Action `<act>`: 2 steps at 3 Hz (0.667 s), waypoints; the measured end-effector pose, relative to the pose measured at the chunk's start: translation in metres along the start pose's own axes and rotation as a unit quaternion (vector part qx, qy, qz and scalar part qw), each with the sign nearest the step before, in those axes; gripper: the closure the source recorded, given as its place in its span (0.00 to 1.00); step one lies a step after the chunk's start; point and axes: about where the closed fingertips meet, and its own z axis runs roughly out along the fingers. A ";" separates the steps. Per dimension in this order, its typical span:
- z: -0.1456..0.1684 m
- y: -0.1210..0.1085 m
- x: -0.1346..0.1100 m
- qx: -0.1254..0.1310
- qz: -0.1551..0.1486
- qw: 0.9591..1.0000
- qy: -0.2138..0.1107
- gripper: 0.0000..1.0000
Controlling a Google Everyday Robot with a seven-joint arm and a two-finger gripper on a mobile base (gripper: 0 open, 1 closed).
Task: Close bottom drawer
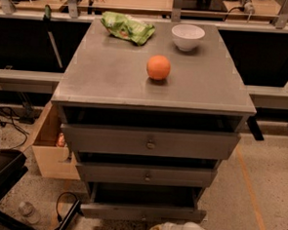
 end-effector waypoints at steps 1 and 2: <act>-0.028 0.045 0.020 0.005 0.037 0.999 0.012 1.00; -0.043 0.054 0.028 0.016 0.048 0.999 0.018 1.00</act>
Offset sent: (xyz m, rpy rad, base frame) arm -0.0749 -0.0633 0.0109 -0.0263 0.0375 -0.1432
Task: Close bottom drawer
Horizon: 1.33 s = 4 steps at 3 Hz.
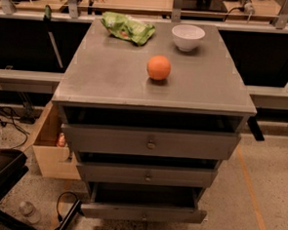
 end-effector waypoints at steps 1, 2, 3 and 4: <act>0.002 -0.018 -0.010 0.003 -0.008 1.000 -0.015 1.00; 0.013 -0.062 -0.021 -0.003 -0.030 0.999 -0.026 1.00; 0.026 -0.103 -0.032 -0.014 -0.048 0.998 -0.033 1.00; 0.026 -0.103 -0.032 -0.014 -0.048 0.998 -0.033 1.00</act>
Offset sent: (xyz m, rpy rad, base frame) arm 0.1292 0.0098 0.0200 0.0349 -0.0761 0.1084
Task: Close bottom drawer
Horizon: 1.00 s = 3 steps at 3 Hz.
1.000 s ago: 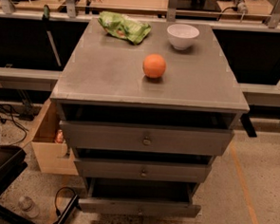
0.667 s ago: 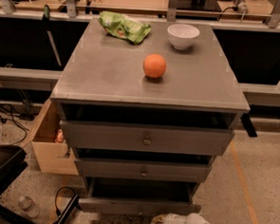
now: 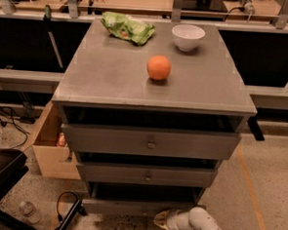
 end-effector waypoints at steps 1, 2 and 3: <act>0.007 -0.025 -0.004 -0.003 -0.007 1.000 -0.005 1.00; 0.006 -0.022 -0.004 -0.003 -0.007 1.000 -0.005 1.00; 0.014 -0.056 -0.011 -0.005 -0.017 1.000 -0.010 1.00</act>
Offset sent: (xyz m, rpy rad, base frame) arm 0.1519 0.0133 0.0221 0.0148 -0.0505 0.0765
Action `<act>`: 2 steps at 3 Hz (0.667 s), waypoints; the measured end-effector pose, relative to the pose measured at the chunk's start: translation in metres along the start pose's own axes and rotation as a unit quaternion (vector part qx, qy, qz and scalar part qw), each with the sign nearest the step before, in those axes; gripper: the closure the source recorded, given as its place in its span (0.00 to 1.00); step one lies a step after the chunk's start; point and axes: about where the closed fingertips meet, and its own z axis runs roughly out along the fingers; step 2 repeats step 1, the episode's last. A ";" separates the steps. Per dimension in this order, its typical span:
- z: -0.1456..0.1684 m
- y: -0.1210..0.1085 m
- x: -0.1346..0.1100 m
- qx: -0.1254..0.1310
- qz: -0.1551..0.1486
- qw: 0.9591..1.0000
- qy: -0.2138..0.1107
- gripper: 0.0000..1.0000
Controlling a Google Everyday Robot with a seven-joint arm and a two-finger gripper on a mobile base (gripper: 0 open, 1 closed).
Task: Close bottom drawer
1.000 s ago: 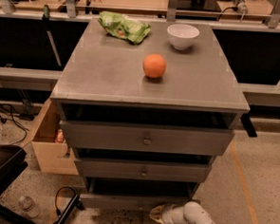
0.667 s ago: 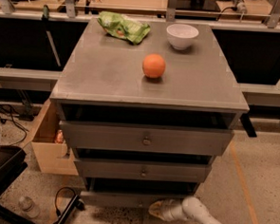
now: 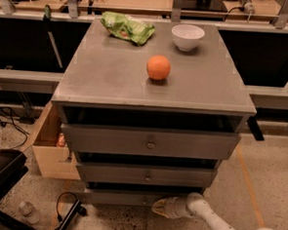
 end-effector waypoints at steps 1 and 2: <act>0.000 0.000 0.000 0.000 0.000 1.000 0.000 1.00; 0.000 0.000 0.000 0.000 0.000 1.000 0.000 1.00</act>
Offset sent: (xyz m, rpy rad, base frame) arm 0.0000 0.0000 0.0000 0.0000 0.0000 0.0000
